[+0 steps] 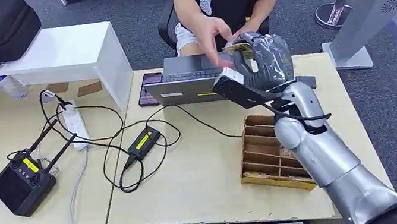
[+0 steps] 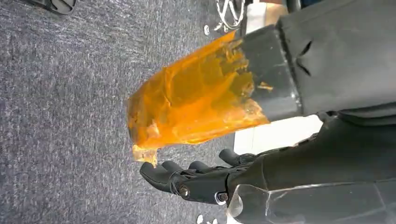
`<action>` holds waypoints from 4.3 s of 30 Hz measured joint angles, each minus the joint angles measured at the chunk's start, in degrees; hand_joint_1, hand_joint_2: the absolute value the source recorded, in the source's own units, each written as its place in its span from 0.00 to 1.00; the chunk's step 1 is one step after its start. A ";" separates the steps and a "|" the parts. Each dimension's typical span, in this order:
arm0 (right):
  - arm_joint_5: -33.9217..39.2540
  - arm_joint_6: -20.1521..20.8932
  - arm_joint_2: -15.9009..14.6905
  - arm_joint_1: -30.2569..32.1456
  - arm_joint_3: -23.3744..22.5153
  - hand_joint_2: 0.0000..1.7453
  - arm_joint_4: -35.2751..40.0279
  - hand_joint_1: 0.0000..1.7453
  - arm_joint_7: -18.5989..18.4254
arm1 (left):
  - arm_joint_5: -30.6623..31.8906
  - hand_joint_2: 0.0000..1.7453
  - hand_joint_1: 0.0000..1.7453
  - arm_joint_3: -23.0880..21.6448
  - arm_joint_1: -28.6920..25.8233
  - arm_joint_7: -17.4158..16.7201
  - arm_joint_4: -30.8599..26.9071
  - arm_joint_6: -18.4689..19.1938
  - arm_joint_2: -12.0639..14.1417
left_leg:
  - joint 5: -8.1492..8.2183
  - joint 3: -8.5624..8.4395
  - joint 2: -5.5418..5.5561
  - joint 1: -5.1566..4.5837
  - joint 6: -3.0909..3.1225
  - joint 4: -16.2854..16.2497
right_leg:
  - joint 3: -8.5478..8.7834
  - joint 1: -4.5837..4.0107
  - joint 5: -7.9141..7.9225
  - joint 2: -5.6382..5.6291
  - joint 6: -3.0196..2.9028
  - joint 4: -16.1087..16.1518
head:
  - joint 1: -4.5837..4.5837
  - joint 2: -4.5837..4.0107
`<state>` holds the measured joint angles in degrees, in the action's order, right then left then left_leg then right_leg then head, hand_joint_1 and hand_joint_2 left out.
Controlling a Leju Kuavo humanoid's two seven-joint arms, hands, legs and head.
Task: Pass the card to the sensor for recognition and then transmit it.
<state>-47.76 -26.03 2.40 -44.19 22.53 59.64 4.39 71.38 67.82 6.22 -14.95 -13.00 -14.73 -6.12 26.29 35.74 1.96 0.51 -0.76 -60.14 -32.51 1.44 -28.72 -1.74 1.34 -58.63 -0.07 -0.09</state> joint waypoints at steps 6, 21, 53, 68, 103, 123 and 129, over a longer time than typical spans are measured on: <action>-0.78 -0.42 1.12 -1.97 0.28 1.00 -5.23 0.00 -0.74 | 0.04 0.00 0.00 -0.72 -0.04 0.02 0.00 0.00 0.02 | 0.05 0.08 -0.01 0.01 0.02 0.00 | -0.06 -0.01 -0.01 0.00 0.00 0.04 | 0.00 0.00; 17.55 11.64 3.15 -0.45 0.63 1.00 -6.94 0.00 5.25 | -0.77 0.00 0.00 -0.88 -0.08 0.00 0.00 -0.28 0.00 | 0.07 0.07 -0.03 0.08 -0.02 0.00 | -0.10 -0.09 -0.01 -0.02 -0.01 0.06 | 0.00 0.00; 25.95 3.07 -8.04 42.85 -11.43 1.00 45.43 0.00 26.25 | -6.97 0.00 0.00 2.60 -1.04 -0.44 0.00 -2.89 -0.15 | 0.37 0.00 -0.04 0.12 -0.02 0.00 | 0.06 -0.12 -0.17 0.05 -0.04 0.30 | 0.00 0.00; -19.65 -2.63 -17.46 58.79 -19.76 1.00 42.81 0.00 -5.39 | -9.03 0.00 0.00 4.72 -1.09 -1.57 0.00 -3.91 -0.81 | 0.51 0.03 -0.02 0.10 0.05 0.00 | 0.11 -0.11 -0.27 0.07 0.09 0.38 | 0.00 0.00; -20.33 3.82 -25.94 50.80 -4.68 1.00 34.54 0.00 -6.19 | -7.69 0.00 0.00 5.31 -0.84 -1.75 0.00 -3.72 -0.85 | 0.50 -0.04 -0.04 0.11 0.04 0.00 | 0.17 -0.12 -0.27 0.05 0.09 0.36 | 0.00 0.00; -23.01 3.58 -23.34 46.88 -2.71 1.00 27.22 0.17 -10.12 | -7.56 0.00 0.00 4.98 -0.85 -2.19 0.00 -3.72 -0.85 | 0.50 -0.04 -0.03 0.11 0.04 0.00 | 0.18 -0.12 -0.27 0.05 0.09 0.35 | 0.00 0.00; -22.55 2.76 -23.32 47.05 -3.23 1.00 27.27 0.97 -11.58 | -7.80 0.00 0.00 4.98 -0.86 -2.30 0.00 -3.78 -0.85 | 0.50 -0.04 -0.03 0.11 0.04 0.00 | 0.17 -0.12 -0.27 0.05 0.09 0.36 | 0.00 0.00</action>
<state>-70.31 -23.28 -20.92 2.86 19.30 86.90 -7.19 63.58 72.81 5.36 -17.25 -13.00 -18.51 -6.97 26.79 35.70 1.93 0.62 -0.72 -60.14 -32.34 1.32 -28.99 -1.69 1.43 -58.27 -0.07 -0.09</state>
